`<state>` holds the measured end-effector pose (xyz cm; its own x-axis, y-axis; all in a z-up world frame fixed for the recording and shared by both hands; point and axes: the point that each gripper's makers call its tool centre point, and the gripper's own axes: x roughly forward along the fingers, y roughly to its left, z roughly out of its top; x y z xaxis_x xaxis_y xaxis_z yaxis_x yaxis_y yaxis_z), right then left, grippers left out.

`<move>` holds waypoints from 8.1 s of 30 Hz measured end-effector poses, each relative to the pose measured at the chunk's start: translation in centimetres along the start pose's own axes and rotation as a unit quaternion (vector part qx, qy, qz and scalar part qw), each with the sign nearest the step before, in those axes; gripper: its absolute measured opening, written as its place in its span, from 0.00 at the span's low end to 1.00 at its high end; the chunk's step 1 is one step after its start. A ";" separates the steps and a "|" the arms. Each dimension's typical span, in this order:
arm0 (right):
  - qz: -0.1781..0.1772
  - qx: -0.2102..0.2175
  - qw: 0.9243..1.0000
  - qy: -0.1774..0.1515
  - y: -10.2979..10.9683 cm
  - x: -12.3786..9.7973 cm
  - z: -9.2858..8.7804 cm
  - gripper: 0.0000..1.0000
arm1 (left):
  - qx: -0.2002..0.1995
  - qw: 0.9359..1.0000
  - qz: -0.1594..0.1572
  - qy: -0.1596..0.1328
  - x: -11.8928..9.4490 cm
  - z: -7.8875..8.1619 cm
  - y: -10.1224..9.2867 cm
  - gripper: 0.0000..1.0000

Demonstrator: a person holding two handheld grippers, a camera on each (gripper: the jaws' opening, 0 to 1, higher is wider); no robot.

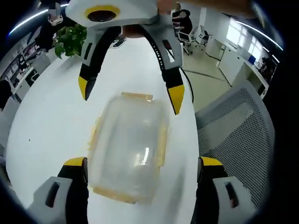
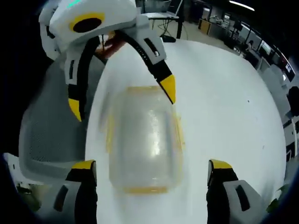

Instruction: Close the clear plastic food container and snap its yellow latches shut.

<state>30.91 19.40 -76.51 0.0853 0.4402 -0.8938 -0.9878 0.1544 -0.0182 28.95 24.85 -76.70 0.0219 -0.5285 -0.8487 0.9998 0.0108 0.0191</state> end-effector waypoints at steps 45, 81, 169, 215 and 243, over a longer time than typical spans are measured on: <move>-0.008 -0.013 0.999 0.033 0.5 2.5 -2.0 0.79 | 0.089 0.991 0.021 0.100 2.5 -2.5 2.5 0.82; -0.004 -0.027 0.998 0.060 1.6 5.5 3.6 0.79 | 0.069 0.993 0.032 0.085 -1.0 -8.0 2.3 0.82; -0.014 -0.018 0.998 0.057 -2.2 9.6 12.0 0.80 | 0.074 0.991 0.036 0.108 -5.5 -15.4 7.7 0.83; -0.015 -0.017 0.998 0.064 -9.5 9.8 11.9 0.80 | 0.063 0.992 0.042 0.103 -4.4 -14.3 15.0 0.85; -0.022 -0.005 0.997 0.068 -12.4 10.0 11.9 0.80 | 0.074 0.990 0.036 0.115 -4.1 -14.2 18.1 0.85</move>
<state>45.59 32.42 -79.87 0.1104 0.3092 -0.9446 -0.9850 0.1611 -0.0624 47.01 39.28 -80.39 0.1092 -0.3236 -0.9399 0.9848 -0.0929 0.1464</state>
